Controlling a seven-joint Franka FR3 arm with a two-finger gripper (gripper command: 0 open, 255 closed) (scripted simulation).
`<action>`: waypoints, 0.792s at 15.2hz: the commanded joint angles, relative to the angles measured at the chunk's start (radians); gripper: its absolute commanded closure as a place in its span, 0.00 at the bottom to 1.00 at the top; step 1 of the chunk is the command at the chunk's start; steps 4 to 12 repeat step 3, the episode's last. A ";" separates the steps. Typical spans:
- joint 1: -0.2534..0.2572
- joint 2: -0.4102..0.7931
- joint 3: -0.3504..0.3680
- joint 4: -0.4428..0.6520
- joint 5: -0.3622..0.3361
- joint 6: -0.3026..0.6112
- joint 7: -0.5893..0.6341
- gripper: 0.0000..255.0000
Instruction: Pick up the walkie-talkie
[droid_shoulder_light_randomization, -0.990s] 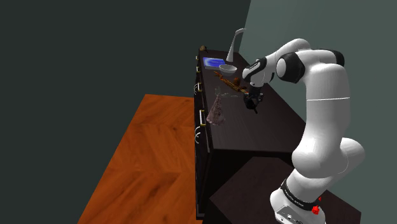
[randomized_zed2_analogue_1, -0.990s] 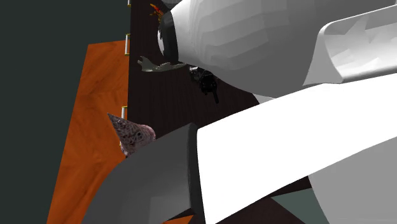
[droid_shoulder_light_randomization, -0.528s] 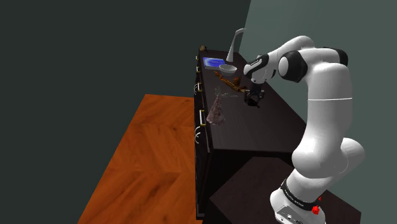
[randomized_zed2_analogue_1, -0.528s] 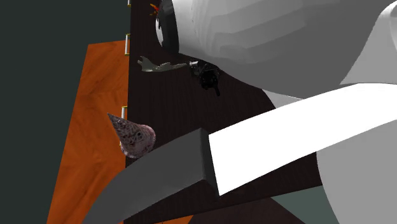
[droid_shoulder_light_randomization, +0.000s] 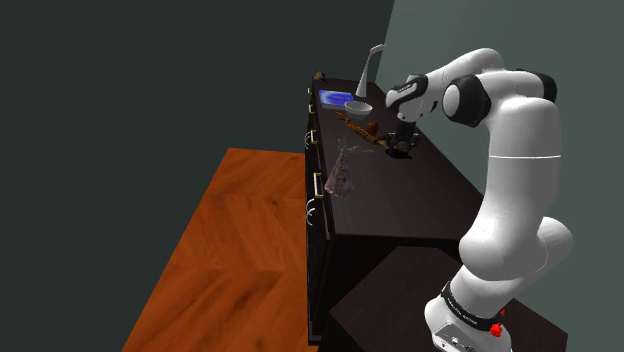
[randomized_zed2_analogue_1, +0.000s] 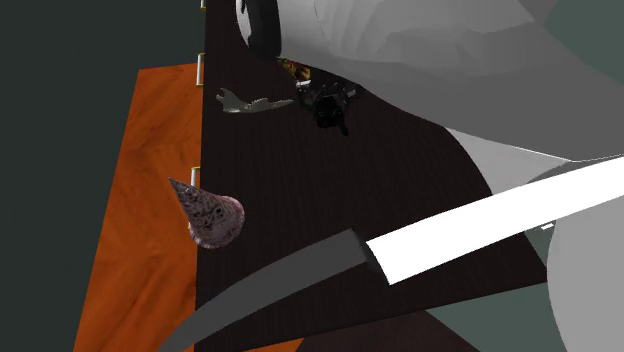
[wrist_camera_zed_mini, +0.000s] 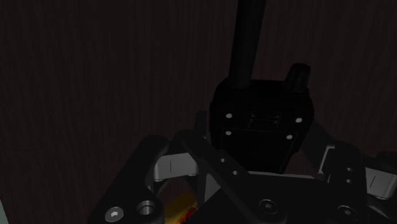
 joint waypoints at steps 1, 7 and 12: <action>0.000 -0.010 -0.002 0.011 -0.004 -0.021 0.000 1.00; 0.000 -0.011 -0.003 0.012 -0.004 -0.023 0.001 1.00; 0.000 -0.011 -0.003 0.012 -0.004 -0.023 0.001 1.00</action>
